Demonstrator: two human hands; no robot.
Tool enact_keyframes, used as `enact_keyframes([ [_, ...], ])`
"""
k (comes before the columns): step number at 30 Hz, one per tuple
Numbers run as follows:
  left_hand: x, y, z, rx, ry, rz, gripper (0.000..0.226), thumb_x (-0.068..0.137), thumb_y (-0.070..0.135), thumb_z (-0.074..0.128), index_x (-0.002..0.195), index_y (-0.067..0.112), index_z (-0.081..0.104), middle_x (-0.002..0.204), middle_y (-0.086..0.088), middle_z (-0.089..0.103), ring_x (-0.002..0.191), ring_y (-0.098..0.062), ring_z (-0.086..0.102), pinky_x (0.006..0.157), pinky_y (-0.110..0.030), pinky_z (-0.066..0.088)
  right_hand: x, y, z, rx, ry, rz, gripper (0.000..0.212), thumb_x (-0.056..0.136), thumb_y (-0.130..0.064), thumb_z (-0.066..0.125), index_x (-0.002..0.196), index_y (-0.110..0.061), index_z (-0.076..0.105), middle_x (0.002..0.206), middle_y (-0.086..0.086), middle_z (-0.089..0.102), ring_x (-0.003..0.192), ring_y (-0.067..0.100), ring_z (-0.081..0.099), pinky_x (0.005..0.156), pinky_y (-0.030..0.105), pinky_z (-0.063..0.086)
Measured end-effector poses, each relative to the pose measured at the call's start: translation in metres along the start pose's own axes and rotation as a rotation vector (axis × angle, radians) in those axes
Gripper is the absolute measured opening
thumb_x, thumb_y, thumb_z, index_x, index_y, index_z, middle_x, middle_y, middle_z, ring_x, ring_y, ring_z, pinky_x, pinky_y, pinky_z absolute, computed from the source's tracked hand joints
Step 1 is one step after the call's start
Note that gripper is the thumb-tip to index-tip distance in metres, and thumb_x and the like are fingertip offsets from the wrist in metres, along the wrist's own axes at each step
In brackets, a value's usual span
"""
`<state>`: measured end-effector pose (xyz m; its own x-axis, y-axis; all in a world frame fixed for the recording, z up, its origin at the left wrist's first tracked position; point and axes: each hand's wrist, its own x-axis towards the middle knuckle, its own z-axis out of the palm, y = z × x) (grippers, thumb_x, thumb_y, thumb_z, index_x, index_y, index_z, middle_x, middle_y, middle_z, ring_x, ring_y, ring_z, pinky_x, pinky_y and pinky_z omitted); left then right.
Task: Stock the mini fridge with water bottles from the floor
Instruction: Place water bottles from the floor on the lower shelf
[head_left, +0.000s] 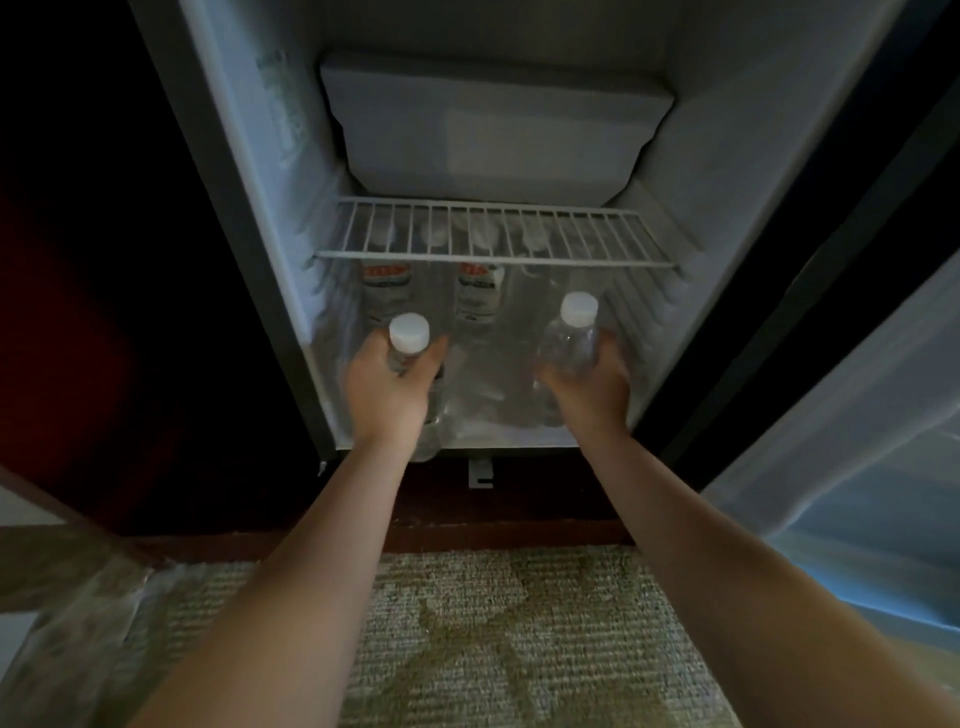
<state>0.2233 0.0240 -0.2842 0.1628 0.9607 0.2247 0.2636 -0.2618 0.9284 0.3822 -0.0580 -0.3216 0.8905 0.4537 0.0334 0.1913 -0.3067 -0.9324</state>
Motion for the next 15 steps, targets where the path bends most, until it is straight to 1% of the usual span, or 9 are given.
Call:
enact_keyframes([
  [2, -0.001, -0.008, 0.000, 0.021, -0.004, -0.001, 0.022, 0.081, 0.027, 0.072, 0.089, 0.013, 0.057, 0.081, 0.007, 0.055, 0.079, -0.010, 0.051, 0.058, -0.010, 0.035, 0.009, 0.006, 0.002, 0.002, -0.002, -0.024, 0.058, 0.070, -0.019, 0.080, 0.122, -0.020, 0.055, 0.116, -0.002, 0.059, 0.102, 0.016, 0.058, 0.079, 0.025, 0.046],
  [3, -0.001, -0.011, -0.001, 0.028, 0.001, 0.002, 0.023, 0.081, 0.027, 0.072, 0.091, 0.011, 0.059, 0.084, 0.005, 0.056, 0.081, -0.011, 0.052, 0.062, -0.016, 0.036, 0.013, 0.008, 0.002, 0.015, 0.003, -0.027, 0.058, 0.070, -0.020, 0.080, 0.123, -0.019, 0.055, 0.115, -0.003, 0.059, 0.101, 0.015, 0.058, 0.077, 0.023, 0.045],
  [5, 0.000, -0.013, -0.001, 0.039, 0.015, 0.012, 0.026, 0.081, 0.027, 0.072, 0.095, 0.007, 0.062, 0.087, 0.002, 0.057, 0.082, -0.012, 0.053, 0.069, -0.021, 0.036, 0.019, 0.008, 0.002, 0.030, 0.019, 0.001, 0.060, 0.072, -0.029, 0.081, 0.124, -0.021, 0.053, 0.113, -0.007, 0.058, 0.096, 0.010, 0.055, 0.075, 0.020, 0.041],
  [7, 0.000, -0.012, 0.001, 0.047, 0.034, 0.017, 0.029, 0.082, 0.026, 0.071, 0.097, 0.004, 0.062, 0.087, 0.001, 0.056, 0.083, -0.012, 0.052, 0.067, -0.017, 0.033, 0.024, 0.009, 0.003, 0.022, 0.010, 0.031, 0.067, 0.071, -0.036, 0.081, 0.129, -0.025, 0.049, 0.114, -0.008, 0.056, 0.097, 0.010, 0.052, 0.076, 0.021, 0.040],
  [9, 0.000, -0.010, 0.004, 0.056, 0.043, 0.018, 0.030, 0.082, 0.026, 0.071, 0.097, 0.002, 0.062, 0.087, 0.000, 0.055, 0.082, -0.012, 0.051, 0.063, -0.014, 0.029, 0.026, 0.015, 0.005, 0.039, -0.048, 0.069, 0.072, 0.072, -0.034, 0.081, 0.134, -0.025, 0.046, 0.114, -0.008, 0.055, 0.103, 0.014, 0.056, 0.077, 0.025, 0.045],
  [11, 0.000, -0.008, 0.007, 0.056, 0.028, 0.012, 0.029, 0.083, 0.026, 0.070, 0.099, 0.004, 0.061, 0.088, 0.001, 0.055, 0.083, -0.012, 0.050, 0.062, -0.013, 0.029, 0.022, 0.022, 0.003, 0.075, -0.065, 0.143, 0.078, 0.071, -0.034, 0.082, 0.137, -0.025, 0.042, 0.120, -0.004, 0.055, 0.106, 0.018, 0.057, 0.083, 0.031, 0.049],
  [13, 0.002, -0.009, 0.007, 0.060, 0.014, 0.006, 0.029, 0.084, 0.026, 0.069, 0.103, 0.006, 0.061, 0.091, 0.004, 0.055, 0.085, -0.011, 0.050, 0.065, -0.013, 0.030, 0.013, 0.033, 0.000, 0.062, 0.019, 0.192, 0.082, 0.067, -0.037, 0.083, 0.136, -0.023, 0.040, 0.124, -0.001, 0.051, 0.110, 0.019, 0.054, 0.091, 0.036, 0.049],
  [14, 0.003, -0.011, 0.007, 0.058, 0.015, 0.002, 0.030, 0.084, 0.027, 0.068, 0.105, 0.006, 0.061, 0.092, 0.004, 0.055, 0.086, -0.010, 0.051, 0.068, -0.015, 0.032, 0.008, 0.040, -0.002, 0.021, 0.059, 0.189, 0.078, 0.067, -0.037, 0.083, 0.131, -0.022, 0.041, 0.121, -0.001, 0.050, 0.108, 0.019, 0.054, 0.089, 0.035, 0.050],
  [15, 0.004, -0.011, 0.007, 0.054, 0.023, -0.002, 0.032, 0.084, 0.027, 0.068, 0.107, 0.006, 0.061, 0.093, 0.004, 0.056, 0.087, -0.010, 0.051, 0.071, -0.018, 0.034, 0.002, 0.046, -0.003, -0.007, 0.075, 0.177, 0.071, 0.069, -0.036, 0.081, 0.126, -0.021, 0.042, 0.116, -0.001, 0.050, 0.105, 0.019, 0.056, 0.084, 0.033, 0.050],
])
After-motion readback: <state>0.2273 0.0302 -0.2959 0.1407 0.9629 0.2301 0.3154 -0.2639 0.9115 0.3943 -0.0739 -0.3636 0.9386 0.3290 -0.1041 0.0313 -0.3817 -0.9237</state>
